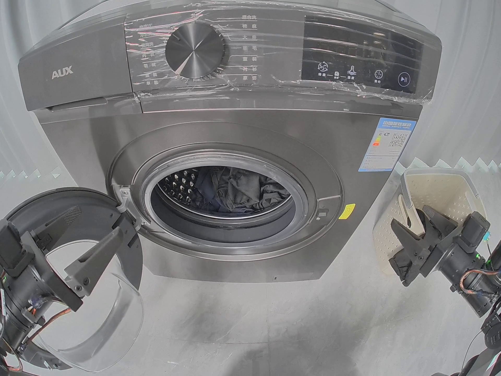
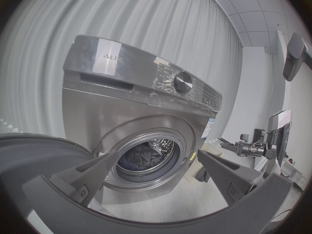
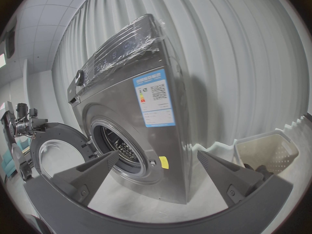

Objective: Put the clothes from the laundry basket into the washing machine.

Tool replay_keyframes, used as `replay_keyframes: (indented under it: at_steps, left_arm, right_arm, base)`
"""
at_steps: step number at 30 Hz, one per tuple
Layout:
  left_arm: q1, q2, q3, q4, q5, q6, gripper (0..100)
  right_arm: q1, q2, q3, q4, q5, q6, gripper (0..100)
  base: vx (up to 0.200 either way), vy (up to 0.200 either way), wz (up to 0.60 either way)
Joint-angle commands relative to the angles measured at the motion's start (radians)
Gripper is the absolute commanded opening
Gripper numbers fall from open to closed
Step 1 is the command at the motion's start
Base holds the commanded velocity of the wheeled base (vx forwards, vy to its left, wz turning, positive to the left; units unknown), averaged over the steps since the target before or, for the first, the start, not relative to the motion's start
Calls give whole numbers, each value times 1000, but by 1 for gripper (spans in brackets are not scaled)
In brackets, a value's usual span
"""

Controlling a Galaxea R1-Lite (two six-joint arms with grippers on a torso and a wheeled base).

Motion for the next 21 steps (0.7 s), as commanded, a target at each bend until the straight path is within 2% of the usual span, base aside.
replay_keyframes:
  at_steps: [1, 5, 7, 8, 9, 11, 12, 13, 14, 15, 18, 21]
  left_arm:
    - [36, -60, 8, 10, -1, 8, 100]
    - [61, -124, 11, 68, -1, 19, 100]
    - [69, -144, 17, 89, -1, 25, 100]
    - [87, -173, 25, 117, -2, 33, 100]
    - [89, -176, 26, 119, -2, 33, 100]
    - [115, -216, 45, 145, -4, 36, 100]
    - [118, -222, 46, 146, -4, 36, 100]
    - [136, -242, 55, 152, -4, 42, 100]
    - [138, -245, 57, 152, -4, 44, 100]
    - [161, -267, 71, 155, -4, 59, 100]
    - [208, -311, 98, 155, -10, 82, 100]
    - [237, -345, 115, 163, -12, 85, 100]
  right_arm:
    - [-54, -53, 42, -1, -1, -1, 100]
    - [-122, -113, 45, 50, -2, 1, 100]
    - [-126, -147, 45, 82, -5, -1, 100]
    - [-126, -208, 45, 149, -14, -10, 100]
    - [-126, -213, 45, 156, -16, -10, 100]
    - [-125, -321, 44, 294, -48, -39, 100]
    - [-123, -334, 44, 309, -53, -41, 100]
    - [-123, -403, 42, 395, -67, -47, 100]
    - [-123, -409, 42, 401, -68, -47, 100]
    - [-125, -476, 40, 481, -76, -48, 100]
    - [-134, -578, 44, 582, -97, -48, 100]
    - [-148, -642, 44, 640, -103, -47, 100]
  base:
    - [-200, 0, 0]
    - [-200, 0, 0]
    - [-200, 0, 0]
    - [-200, 0, 0]
    - [-200, 0, 0]
    - [-200, 0, 0]
    - [-200, 0, 0]
    - [-200, 0, 0]
    - [-200, 0, 0]
    - [-200, 0, 0]
    - [-200, 0, 0]
    - [-200, 0, 0]
